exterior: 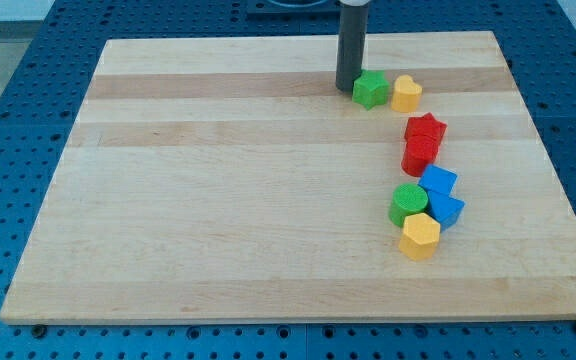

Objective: Push the yellow heart diagonally top right to the red star

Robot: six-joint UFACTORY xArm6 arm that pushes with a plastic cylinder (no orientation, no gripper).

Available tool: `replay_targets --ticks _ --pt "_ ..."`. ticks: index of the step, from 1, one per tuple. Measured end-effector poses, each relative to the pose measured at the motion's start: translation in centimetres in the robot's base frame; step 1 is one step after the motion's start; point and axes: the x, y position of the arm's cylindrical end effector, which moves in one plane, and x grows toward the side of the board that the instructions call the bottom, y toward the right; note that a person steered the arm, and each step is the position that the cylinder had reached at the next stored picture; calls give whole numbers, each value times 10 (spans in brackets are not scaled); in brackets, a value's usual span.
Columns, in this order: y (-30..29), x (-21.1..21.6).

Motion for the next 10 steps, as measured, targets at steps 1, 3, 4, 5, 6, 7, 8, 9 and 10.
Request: replay_targets --ticks 1,3,4,5,6,7,8,9,10 --pt "0 0" --pt "-42 -2" --pt "-42 43" --pt "-42 67" --pt "-38 65" --pt "-11 55" --pt "26 38" --pt "46 35" --pt "63 31"
